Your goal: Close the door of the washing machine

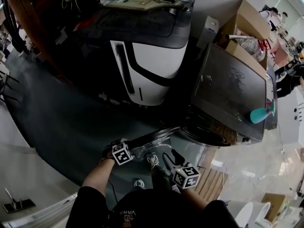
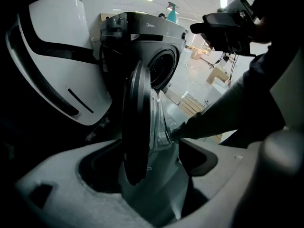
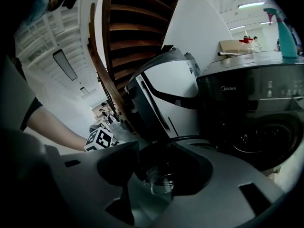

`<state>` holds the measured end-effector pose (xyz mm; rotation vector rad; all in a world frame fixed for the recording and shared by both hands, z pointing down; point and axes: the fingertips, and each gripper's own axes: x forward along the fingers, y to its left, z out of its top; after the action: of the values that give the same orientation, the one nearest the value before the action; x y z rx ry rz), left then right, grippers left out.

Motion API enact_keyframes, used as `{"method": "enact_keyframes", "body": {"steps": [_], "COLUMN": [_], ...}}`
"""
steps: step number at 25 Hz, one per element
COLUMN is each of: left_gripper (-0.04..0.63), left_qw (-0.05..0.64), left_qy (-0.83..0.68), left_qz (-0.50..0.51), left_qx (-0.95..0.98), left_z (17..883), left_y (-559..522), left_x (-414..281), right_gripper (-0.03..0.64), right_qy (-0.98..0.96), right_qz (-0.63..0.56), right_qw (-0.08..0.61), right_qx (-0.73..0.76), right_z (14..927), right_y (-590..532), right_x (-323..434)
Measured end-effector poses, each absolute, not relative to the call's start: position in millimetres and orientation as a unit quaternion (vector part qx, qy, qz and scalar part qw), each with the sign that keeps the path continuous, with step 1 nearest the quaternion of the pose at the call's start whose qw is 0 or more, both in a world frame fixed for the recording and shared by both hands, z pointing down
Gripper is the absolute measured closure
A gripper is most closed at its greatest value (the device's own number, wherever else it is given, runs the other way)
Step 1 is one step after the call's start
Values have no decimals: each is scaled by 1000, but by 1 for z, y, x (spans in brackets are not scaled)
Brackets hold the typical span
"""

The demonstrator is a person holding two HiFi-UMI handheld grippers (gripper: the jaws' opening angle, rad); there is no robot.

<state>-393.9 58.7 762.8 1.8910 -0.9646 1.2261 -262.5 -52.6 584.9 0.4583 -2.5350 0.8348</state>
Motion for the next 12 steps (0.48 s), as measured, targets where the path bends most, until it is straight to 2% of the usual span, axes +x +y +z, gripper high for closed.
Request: {"method": "enact_keyframes", "body": {"steps": [12], "left_gripper": [239], "left_qw": [308], "left_qy": [-319], "left_qz": [441], "left_qx": [780], "left_z": [753], "left_y": [122], "left_x": [-279], "right_gripper": [425], "right_qy": [-902], "right_qz": [300], "right_qw": [184], "right_qx": [249], "right_z": [586], "right_y": [47], "right_x": [-174]}}
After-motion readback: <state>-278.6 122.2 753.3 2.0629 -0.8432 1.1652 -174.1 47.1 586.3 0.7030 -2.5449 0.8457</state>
